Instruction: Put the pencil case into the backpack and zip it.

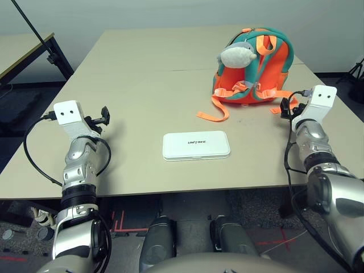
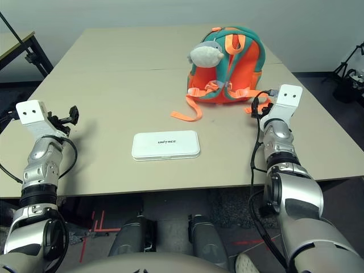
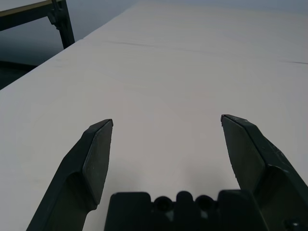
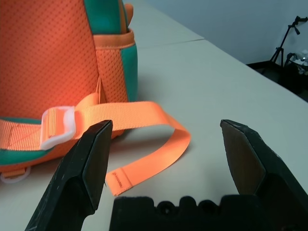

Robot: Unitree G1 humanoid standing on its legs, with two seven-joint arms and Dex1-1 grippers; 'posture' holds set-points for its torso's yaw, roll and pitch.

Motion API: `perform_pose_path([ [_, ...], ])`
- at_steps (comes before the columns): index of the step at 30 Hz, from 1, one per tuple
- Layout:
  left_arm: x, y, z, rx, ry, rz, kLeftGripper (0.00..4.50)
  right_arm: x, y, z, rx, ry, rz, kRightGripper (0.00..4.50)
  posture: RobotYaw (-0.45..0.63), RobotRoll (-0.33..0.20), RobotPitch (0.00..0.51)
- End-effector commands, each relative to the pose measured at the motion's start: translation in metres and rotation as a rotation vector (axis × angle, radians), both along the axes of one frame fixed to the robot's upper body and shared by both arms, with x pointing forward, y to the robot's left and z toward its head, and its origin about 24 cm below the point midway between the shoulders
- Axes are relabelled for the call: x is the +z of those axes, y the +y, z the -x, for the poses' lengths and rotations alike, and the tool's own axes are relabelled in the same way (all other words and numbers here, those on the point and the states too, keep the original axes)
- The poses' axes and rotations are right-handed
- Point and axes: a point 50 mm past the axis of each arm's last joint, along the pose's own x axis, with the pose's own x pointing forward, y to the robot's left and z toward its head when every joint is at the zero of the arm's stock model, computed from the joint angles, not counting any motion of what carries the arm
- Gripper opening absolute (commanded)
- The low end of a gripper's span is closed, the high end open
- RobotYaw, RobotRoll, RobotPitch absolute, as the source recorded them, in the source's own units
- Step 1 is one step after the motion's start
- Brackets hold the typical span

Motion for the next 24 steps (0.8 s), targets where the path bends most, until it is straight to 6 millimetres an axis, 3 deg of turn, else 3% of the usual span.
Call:
perform_pose_path([
  [1, -0.001, -0.003, -0.004, -0.017, 0.019, 0.001, 4.50, 0.001, -0.004, 0.001, -0.007, 0.000, 0.000, 4.47, 0.00, 0.000, 0.004],
  [7, 0.010, 0.001, -0.008, -0.124, 0.045, 0.046, 4.50, 0.012, -0.008, 0.003, 0.099, -0.040, 0.034, 4.47, -0.01, 0.000, 0.004],
  [12, 0.027, -0.013, -0.011, -0.406, 0.127, 0.149, 4.50, 0.024, -0.008, 0.017, 0.417, 0.002, 0.153, 4.31, -0.05, 0.000, 0.007],
  [15, 0.039, -0.022, -0.010, -0.563, 0.180, 0.173, 4.50, 0.031, 0.003, 0.033, 0.631, 0.066, 0.176, 3.55, -0.07, 0.000, 0.010],
  [20, 0.056, -0.043, -0.010, -0.803, 0.235, 0.303, 4.50, 0.026, 0.028, 0.058, 0.872, 0.304, 0.298, 1.59, -0.11, 0.000, 0.021],
  [24, 0.059, -0.060, -0.009, -0.969, 0.311, 0.464, 4.50, 0.028, 0.049, 0.061, 0.958, 0.341, 0.319, 0.02, -0.12, 0.000, 0.023],
])
